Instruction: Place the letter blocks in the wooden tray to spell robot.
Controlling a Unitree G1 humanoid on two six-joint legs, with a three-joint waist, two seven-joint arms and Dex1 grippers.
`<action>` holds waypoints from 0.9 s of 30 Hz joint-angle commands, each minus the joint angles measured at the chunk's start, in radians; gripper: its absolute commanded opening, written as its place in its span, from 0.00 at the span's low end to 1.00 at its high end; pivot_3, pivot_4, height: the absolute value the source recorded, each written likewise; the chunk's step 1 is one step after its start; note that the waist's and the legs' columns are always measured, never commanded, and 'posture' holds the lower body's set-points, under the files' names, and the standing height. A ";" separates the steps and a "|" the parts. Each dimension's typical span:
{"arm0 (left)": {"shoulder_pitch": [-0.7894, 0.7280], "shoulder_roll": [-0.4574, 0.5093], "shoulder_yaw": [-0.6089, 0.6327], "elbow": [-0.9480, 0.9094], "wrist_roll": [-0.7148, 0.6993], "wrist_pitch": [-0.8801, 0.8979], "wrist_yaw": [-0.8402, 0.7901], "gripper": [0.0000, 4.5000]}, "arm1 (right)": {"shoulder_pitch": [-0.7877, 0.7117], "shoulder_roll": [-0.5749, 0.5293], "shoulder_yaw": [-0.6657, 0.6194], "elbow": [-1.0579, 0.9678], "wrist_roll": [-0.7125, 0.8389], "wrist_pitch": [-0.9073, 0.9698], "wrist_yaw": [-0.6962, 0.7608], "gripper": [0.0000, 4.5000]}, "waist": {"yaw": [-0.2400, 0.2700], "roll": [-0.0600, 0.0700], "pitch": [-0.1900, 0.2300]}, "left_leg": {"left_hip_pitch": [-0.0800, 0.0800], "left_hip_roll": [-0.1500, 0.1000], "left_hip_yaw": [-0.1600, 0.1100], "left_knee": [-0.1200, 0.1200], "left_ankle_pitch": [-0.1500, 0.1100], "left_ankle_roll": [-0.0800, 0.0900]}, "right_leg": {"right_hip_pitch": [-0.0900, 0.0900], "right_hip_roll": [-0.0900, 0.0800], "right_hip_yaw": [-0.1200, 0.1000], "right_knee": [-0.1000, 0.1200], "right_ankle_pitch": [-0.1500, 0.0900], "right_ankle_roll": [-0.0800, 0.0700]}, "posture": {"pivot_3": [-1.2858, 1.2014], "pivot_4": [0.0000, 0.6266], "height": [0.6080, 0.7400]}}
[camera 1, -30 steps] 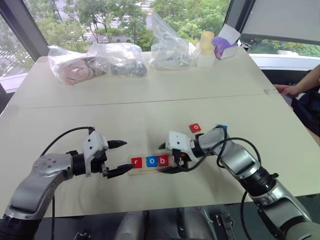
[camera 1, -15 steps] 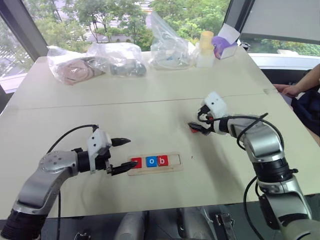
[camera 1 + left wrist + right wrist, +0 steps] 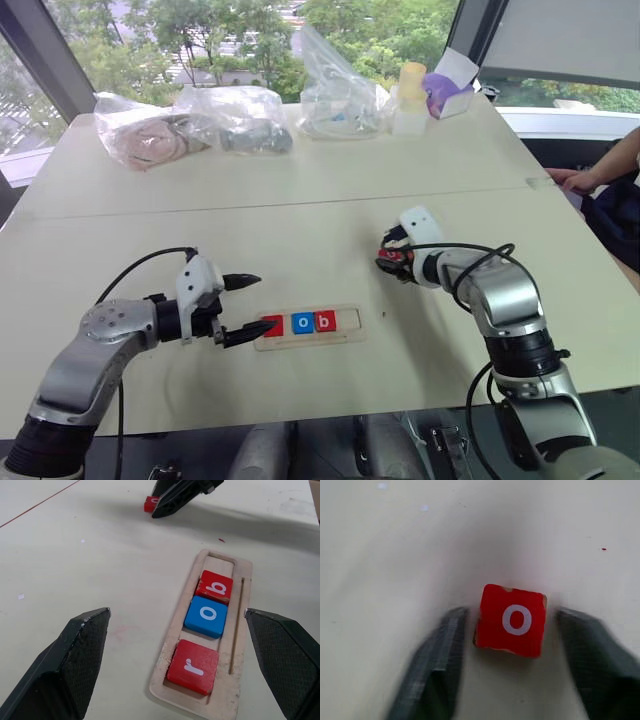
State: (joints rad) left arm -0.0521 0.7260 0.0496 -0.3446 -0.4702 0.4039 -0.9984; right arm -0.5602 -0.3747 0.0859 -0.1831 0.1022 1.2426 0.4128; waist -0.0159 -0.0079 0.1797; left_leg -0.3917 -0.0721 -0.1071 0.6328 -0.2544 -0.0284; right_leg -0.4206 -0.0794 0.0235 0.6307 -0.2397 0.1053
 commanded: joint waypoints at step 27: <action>-0.041 -0.021 -0.034 0.040 0.012 -0.045 -0.017 1.00 | 0.322 -0.321 -0.206 -0.635 0.429 0.352 0.030 1.00 | 0.004 0.000 -0.001 | 0.000 0.000 0.000 0.002 0.000 0.001 | 0.003 -0.001 -0.002 -0.002 -0.001 0.000 | 0.52 0.24 1.00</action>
State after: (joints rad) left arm -0.0815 0.7072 0.0142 -0.2919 -0.4594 0.3797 -1.0099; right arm -0.2237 -0.6750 -0.1230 -0.8003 0.4972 1.6055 0.3972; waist -0.0116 -0.0082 0.1789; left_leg -0.3912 -0.0720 -0.1078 0.6344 -0.2545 -0.0278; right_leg -0.4172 -0.0799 0.0211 0.6286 -0.2405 0.1054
